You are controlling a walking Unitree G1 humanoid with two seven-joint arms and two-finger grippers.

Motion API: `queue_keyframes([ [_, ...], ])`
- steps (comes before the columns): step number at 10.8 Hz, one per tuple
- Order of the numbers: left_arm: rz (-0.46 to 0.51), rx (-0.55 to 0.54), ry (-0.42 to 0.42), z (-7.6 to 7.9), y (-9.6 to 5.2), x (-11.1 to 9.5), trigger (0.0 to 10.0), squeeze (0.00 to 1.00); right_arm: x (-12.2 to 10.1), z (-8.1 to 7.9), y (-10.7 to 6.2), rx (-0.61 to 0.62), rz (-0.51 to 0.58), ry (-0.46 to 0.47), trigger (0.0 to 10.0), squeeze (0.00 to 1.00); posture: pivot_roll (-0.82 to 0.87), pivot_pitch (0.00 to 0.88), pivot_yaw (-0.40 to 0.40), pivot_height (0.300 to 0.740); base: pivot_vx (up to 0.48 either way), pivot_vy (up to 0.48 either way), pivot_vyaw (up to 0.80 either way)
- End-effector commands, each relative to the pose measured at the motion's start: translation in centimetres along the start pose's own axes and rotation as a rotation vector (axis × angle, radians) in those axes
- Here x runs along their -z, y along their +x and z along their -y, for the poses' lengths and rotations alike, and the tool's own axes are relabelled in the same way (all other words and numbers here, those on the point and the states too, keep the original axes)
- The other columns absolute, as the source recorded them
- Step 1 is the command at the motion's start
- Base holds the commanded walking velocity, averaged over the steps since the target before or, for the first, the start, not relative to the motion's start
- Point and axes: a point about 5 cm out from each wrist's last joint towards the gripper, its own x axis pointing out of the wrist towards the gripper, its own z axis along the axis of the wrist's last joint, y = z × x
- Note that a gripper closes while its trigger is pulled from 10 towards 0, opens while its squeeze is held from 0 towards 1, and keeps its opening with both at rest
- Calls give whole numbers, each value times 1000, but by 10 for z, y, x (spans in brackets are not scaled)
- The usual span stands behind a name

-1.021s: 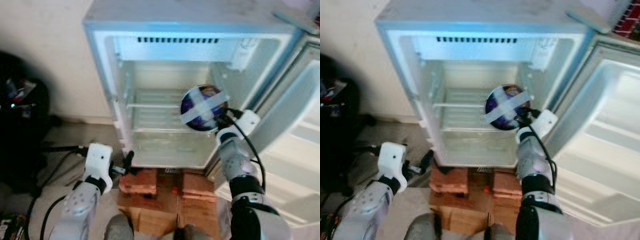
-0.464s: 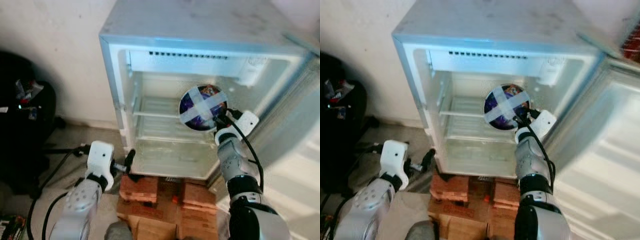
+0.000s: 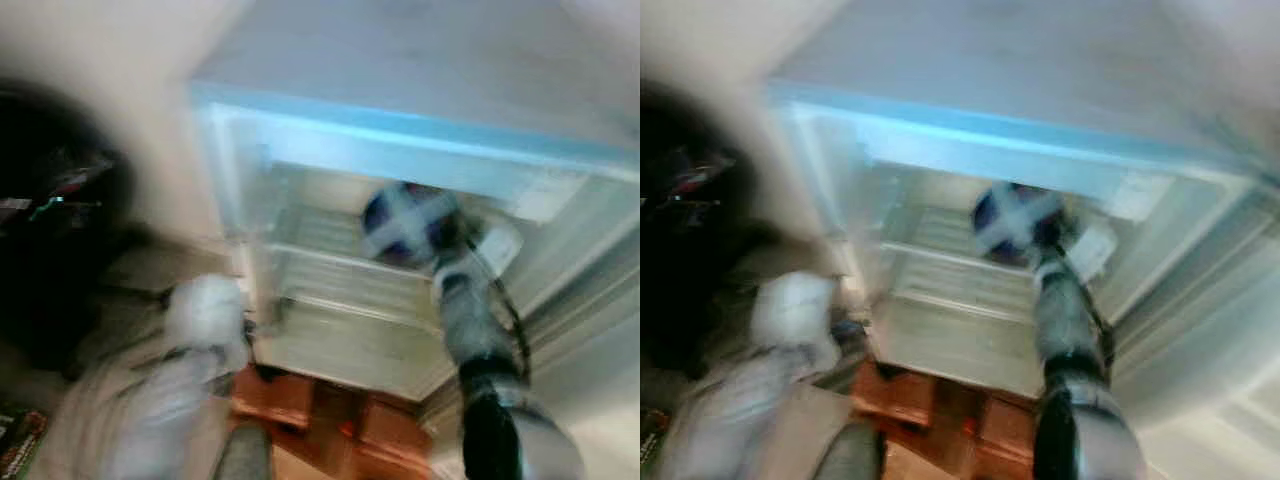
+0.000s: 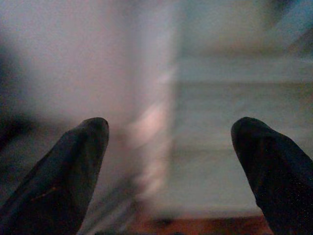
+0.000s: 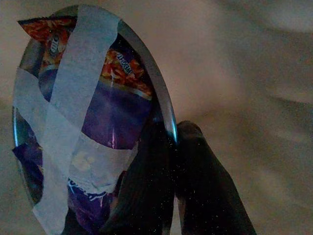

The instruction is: Restocking fridge

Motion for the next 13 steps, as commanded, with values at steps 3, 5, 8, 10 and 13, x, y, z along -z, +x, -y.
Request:
queue_keyframes([
  [3,40,69,-16,20,5,-10,10000,0,5,19,-5,59,1,-7,10000,0,177,91,-42,740,0,0,0],
  [5,35,65,-20,20,4,-9,10000,0,6,18,-4,63,-5,-10,10000,0,180,94,-44,740,0,0,0],
  [8,31,60,-26,21,4,-9,10000,0,10,16,-4,66,-23,-19,10000,0,185,93,-50,740,0,0,0],
  [10,0,48,-11,21,1,-6,10000,0,19,12,-4,97,-60,-6,10000,0,211,101,-58,740,0,0,0],
  [13,-33,10,-44,19,-19,-1,10000,0,35,-19,-1,83,-132,53,10000,0,274,154,-79,740,0,0,0],
])
